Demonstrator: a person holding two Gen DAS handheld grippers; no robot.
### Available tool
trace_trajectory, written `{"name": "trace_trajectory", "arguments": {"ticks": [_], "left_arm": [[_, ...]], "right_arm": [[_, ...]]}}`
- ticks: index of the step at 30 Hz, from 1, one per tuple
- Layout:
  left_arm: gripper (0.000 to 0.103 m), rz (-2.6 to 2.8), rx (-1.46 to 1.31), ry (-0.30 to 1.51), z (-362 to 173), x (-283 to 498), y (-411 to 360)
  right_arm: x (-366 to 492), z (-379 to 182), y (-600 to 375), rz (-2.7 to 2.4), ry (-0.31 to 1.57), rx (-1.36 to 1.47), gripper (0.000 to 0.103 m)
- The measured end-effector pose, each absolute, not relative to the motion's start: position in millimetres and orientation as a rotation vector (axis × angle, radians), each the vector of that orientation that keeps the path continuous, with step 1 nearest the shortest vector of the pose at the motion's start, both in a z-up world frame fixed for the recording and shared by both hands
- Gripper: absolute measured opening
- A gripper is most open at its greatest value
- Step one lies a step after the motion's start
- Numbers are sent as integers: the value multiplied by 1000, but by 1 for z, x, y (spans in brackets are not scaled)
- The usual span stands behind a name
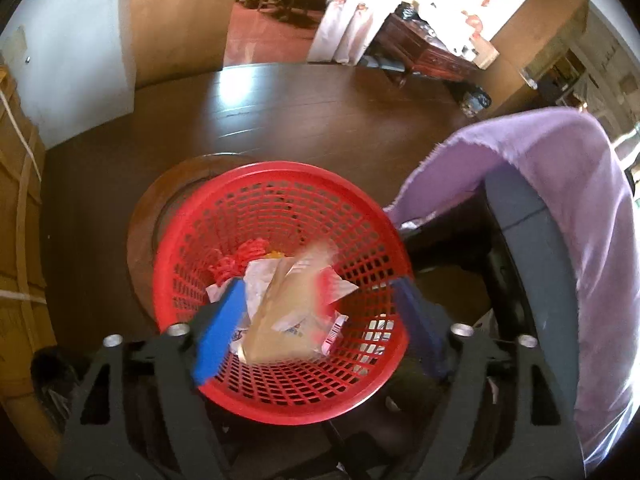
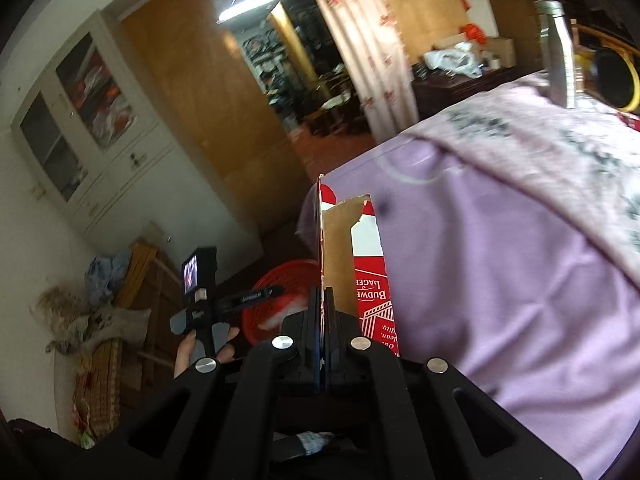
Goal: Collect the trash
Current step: 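Carry the carton and cardboard strip with both tools over the red basket, then open both tools to drop carton and cardboard into the red basket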
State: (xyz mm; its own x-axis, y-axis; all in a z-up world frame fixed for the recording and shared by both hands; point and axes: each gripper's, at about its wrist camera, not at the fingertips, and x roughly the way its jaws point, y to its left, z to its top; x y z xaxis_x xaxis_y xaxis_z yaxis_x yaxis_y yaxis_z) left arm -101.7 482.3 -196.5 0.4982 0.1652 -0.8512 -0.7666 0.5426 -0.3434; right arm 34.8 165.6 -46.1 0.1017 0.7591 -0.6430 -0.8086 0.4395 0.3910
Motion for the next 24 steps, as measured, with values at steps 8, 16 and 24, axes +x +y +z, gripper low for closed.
{"name": "trace_trajectory", "arguments": {"ticks": [8,16,24], "left_arm": [[83,835,-789,803,-166,-138,498],[84,870,-815,733,-152,-161,508],[85,854,-766,794,-164,-141,503]], "right_arm": [[18,-87,256,1277,1039,-182,2],[0,-134,356,1439,1144,-350,23],[25,-126,354,1404,1072,-359,55]]}}
